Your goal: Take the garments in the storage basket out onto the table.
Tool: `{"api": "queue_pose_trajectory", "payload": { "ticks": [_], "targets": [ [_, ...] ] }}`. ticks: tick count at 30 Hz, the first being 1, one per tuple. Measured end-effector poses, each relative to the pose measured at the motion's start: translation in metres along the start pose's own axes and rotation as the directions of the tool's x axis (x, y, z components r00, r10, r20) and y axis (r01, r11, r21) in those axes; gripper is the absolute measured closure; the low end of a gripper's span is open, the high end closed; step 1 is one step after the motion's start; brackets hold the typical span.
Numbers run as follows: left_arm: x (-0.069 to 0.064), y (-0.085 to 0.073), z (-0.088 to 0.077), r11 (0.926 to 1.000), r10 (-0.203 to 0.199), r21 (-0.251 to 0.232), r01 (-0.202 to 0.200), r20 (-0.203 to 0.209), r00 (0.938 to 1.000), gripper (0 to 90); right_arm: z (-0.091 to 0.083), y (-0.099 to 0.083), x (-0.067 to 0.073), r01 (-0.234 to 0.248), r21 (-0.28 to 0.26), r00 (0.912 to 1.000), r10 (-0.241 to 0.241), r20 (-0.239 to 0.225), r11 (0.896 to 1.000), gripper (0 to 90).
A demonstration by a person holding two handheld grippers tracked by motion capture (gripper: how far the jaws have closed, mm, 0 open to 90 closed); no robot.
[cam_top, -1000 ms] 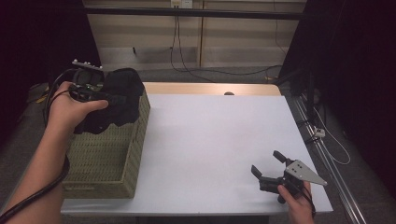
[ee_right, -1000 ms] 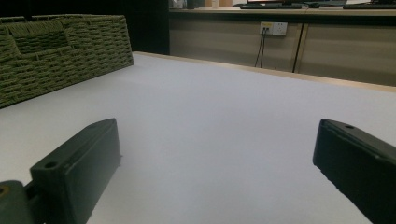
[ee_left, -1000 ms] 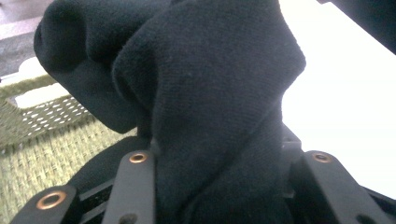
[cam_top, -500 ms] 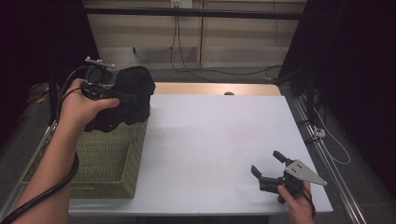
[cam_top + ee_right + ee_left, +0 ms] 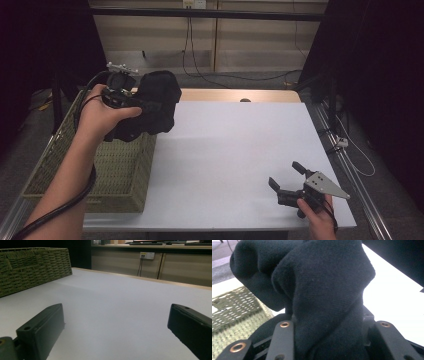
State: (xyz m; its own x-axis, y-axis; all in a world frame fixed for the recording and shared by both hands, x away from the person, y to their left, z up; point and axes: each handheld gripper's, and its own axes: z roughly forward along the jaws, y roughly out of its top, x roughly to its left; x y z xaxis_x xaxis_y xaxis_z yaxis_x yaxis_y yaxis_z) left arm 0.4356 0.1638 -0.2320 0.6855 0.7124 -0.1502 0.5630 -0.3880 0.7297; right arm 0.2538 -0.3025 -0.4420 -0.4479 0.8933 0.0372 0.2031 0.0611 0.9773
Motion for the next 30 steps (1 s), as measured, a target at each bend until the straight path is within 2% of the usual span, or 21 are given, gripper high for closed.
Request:
{"api": "queue_pose_trajectory", "payload": {
  "ticks": [4, 5, 8, 11, 13, 14, 24, 28, 29, 30],
  "targets": [
    [-0.005, 0.001, 0.005, 0.9999, 0.017, -0.001, -0.017, 0.012, 0.9998, 55.1, 0.0, 0.0, 0.0, 0.006, -0.001, 1.0, -0.006, 0.0, 1.0, 0.1],
    [-0.007, 0.001, 0.007, 1.0, 0.005, 0.0, -0.005, 0.017, 0.9998, 55.1, 0.0, 0.0, 0.0, 0.005, -0.001, 1.0, -0.005, -0.001, 1.0, 0.1],
    [-0.011, 0.001, 0.01, 0.9998, 0.021, -0.002, -0.021, 0.025, 0.9995, 55.0, 0.0, 0.0, 0.0, 0.004, -0.001, 1.0, -0.004, -0.001, 1.0, 0.1],
    [-0.016, 0.001, 0.013, 0.9999, 0.011, -0.011, -0.011, 0.034, 0.9994, 54.8, 0.0, 0.0, 0.0, 0.005, -0.002, 1.0, -0.005, -0.001, 1.0, 0.1],
    [-0.017, 0.001, 0.015, 0.9994, 0.035, -0.002, -0.035, 0.037, 0.9987, 54.7, 0.0, 0.0, 0.0, 0.005, -0.002, 1.0, -0.005, 0.0, 1.0, 0.1],
    [-0.019, 0.0, 0.017, 0.9998, 0.021, -0.004, -0.02, 0.043, 0.9989, 54.7, 0.0, 0.0, 0.0, 0.005, -0.002, 1.0, -0.005, -0.001, 1.0, 0.1],
    [-0.03, -0.001, 0.028, 0.9987, 0.048, -0.017, -0.047, 0.073, 0.9962, 54.4, 0.0, 0.0, 0.0, 0.01, -0.006, 0.9999, -0.01, -0.002, 1.0, 0.1],
    [-0.036, -0.002, 0.032, 0.9991, 0.038, -0.023, -0.036, 0.083, 0.9959, 54.4, 0.0, 0.0, 0.0, 0.013, -0.006, 0.9999, -0.013, -0.003, 1.0, 0.1],
    [-0.036, -0.002, 0.033, 0.9987, 0.05, -0.013, -0.049, 0.09, 0.9947, 54.4, 0.0, 0.0, 0.0, 0.013, -0.006, 0.9999, -0.013, -0.004, 1.0, 0.1],
    [-0.038, -0.002, 0.034, 0.9991, 0.043, -0.009, -0.042, 0.092, 0.9948, 54.4, 0.0, 0.0, 0.0, 0.013, -0.006, 0.9999, -0.013, -0.004, 1.0, 0.1]
  ]
}}
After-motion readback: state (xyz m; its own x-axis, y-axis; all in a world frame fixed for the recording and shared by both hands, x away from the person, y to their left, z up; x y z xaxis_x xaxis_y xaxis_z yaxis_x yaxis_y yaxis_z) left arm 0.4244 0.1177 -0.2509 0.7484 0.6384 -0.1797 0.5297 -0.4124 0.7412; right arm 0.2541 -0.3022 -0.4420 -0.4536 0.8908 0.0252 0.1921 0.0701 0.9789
